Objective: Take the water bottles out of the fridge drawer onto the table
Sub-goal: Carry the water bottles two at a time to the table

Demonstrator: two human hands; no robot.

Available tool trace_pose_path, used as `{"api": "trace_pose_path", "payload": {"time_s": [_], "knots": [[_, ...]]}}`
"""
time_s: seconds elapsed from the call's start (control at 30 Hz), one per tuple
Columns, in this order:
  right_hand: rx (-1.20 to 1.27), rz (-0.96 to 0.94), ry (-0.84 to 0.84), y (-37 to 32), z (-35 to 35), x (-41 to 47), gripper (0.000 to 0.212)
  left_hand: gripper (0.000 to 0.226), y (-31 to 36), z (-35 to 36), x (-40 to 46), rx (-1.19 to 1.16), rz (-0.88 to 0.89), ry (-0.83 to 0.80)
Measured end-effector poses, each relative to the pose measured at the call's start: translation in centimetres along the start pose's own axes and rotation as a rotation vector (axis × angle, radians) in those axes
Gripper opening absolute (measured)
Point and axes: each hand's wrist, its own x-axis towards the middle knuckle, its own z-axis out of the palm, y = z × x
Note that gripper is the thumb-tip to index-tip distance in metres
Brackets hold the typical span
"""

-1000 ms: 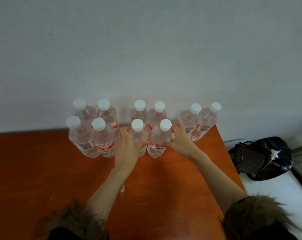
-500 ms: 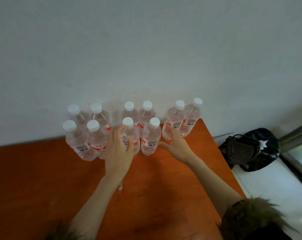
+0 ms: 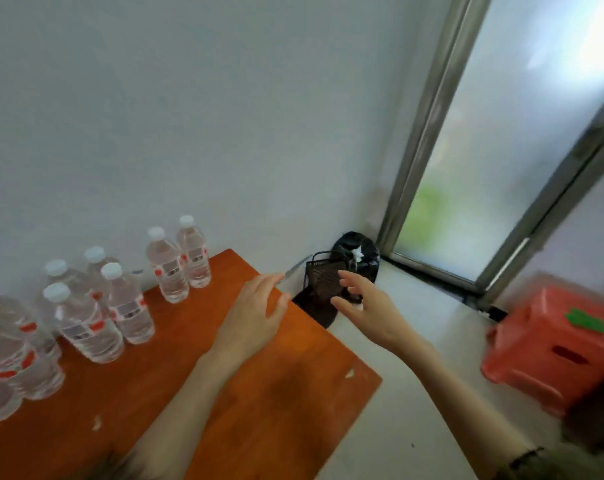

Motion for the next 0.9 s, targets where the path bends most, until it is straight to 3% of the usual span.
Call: {"api": "trace_pose_path", "payload": {"time_s": [0.5, 0.9], "knots": [[-0.044, 0.454, 0.554, 20.5, -27.0, -35.1, 0.050, 0.039, 37.9, 22.2, -8.2, -0.255, 0.621, -0.333], [-0.077, 0.670, 0.722, 38.0, -41.7, -47.9, 0.049, 0.035, 57.7, 43.6, -8.8, -0.333, 0.819, -0.548]]}}
